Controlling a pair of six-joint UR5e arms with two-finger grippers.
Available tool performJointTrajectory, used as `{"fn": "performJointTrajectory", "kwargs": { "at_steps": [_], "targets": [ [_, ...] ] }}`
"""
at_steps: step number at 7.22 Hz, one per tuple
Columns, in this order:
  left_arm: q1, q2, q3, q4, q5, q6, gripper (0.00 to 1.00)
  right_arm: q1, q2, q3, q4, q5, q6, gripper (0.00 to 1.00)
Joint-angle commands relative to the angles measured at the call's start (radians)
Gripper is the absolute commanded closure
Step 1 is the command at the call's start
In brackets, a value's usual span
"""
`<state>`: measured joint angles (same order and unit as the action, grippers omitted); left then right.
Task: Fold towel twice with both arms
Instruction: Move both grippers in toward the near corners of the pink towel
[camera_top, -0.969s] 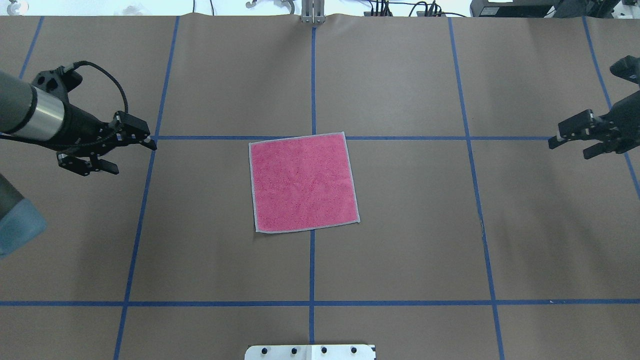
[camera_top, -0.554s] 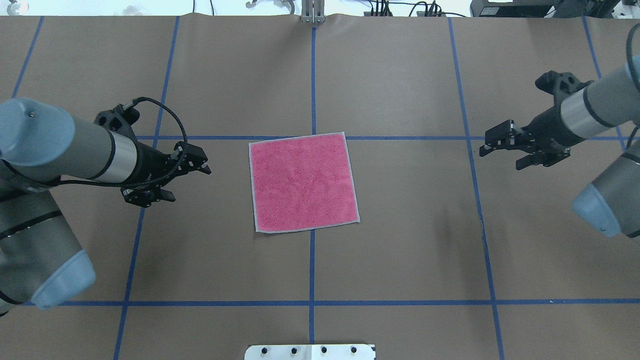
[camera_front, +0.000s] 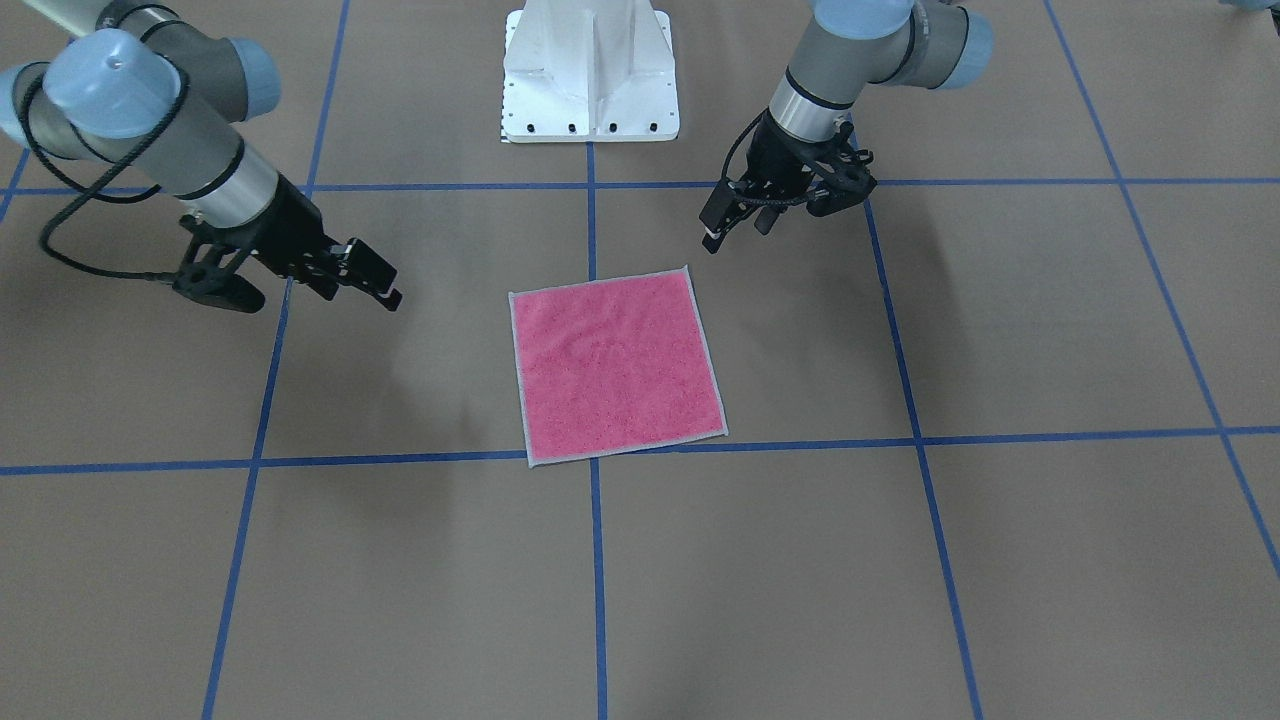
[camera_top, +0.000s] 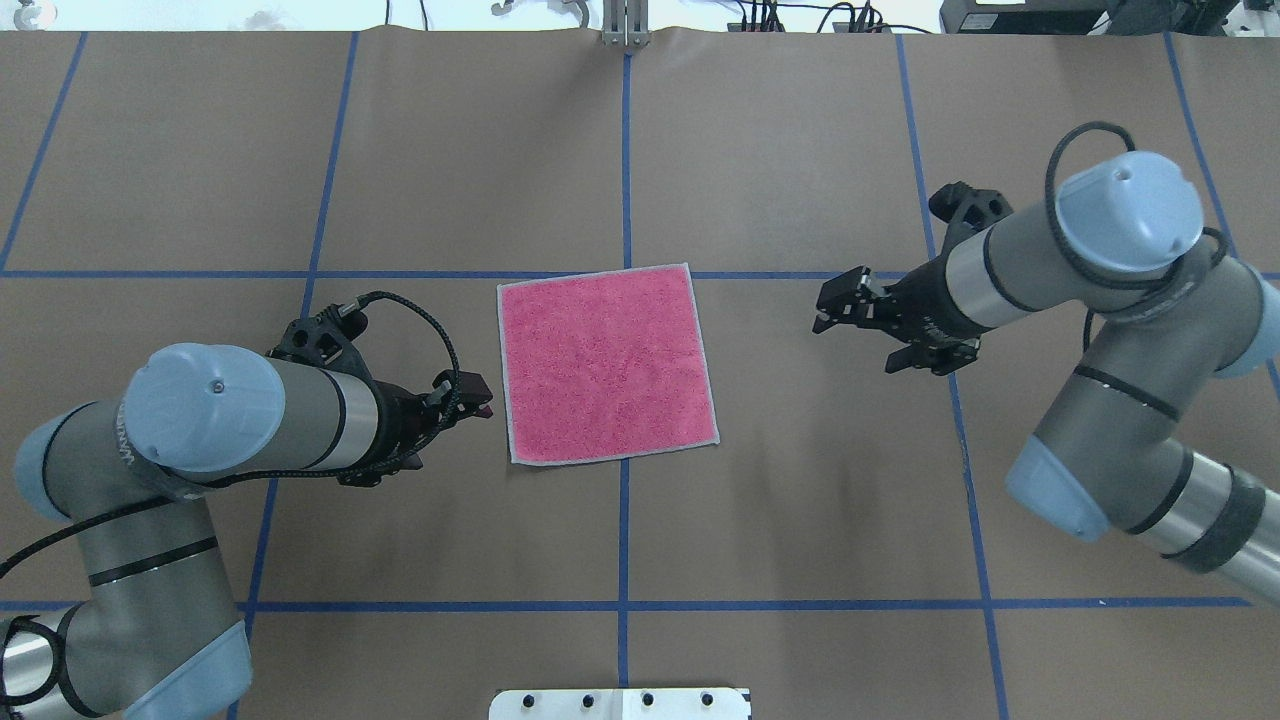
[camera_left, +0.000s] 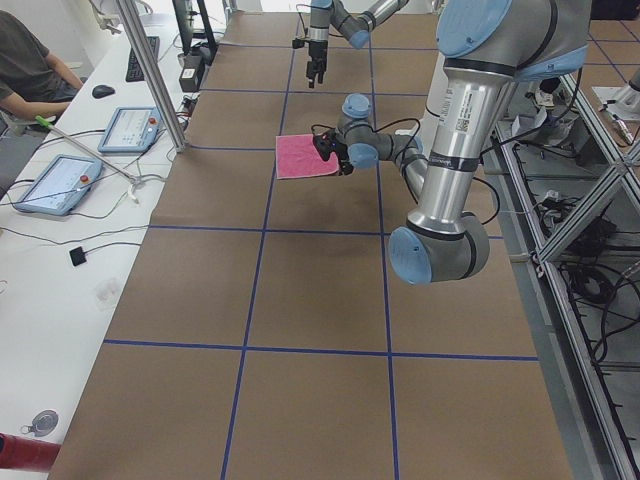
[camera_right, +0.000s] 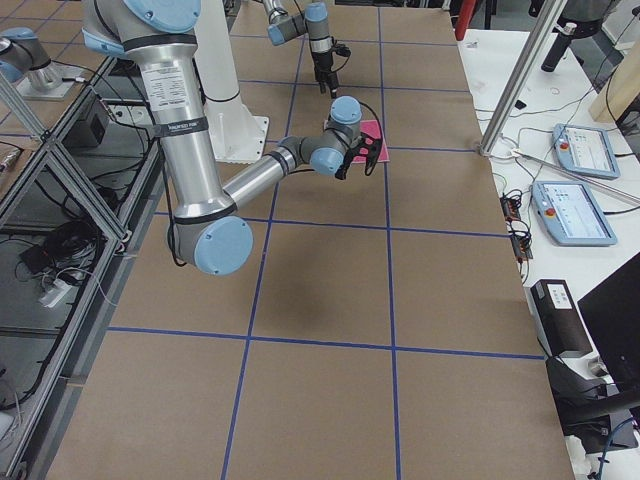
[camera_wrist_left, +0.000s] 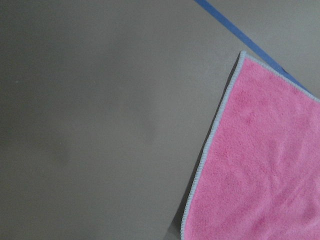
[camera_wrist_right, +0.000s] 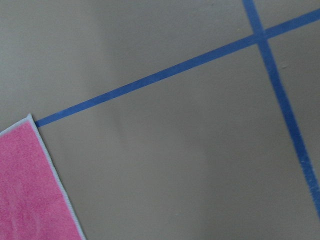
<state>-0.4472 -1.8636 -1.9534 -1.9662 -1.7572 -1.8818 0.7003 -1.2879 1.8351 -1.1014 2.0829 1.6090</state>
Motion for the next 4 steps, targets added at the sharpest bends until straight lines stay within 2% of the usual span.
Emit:
{"fn": "performJointTrajectory", "kwargs": {
  "at_steps": [1,2,3,4],
  "targets": [
    [0.007,-0.009,0.01,0.003,0.004,-0.002,0.0,-0.161,0.094,-0.026,-0.009,-0.18,0.192,0.02],
    [0.007,-0.011,0.011,0.003,0.004,-0.002,0.0,-0.192,0.14,-0.072,-0.008,-0.26,0.281,0.02],
    [0.007,-0.017,0.013,0.003,0.004,-0.002,0.0,-0.217,0.168,-0.117,-0.008,-0.3,0.349,0.03],
    [0.007,-0.025,0.021,0.003,0.004,-0.002,0.0,-0.223,0.18,-0.135,-0.009,-0.302,0.379,0.06]
  ]
}}
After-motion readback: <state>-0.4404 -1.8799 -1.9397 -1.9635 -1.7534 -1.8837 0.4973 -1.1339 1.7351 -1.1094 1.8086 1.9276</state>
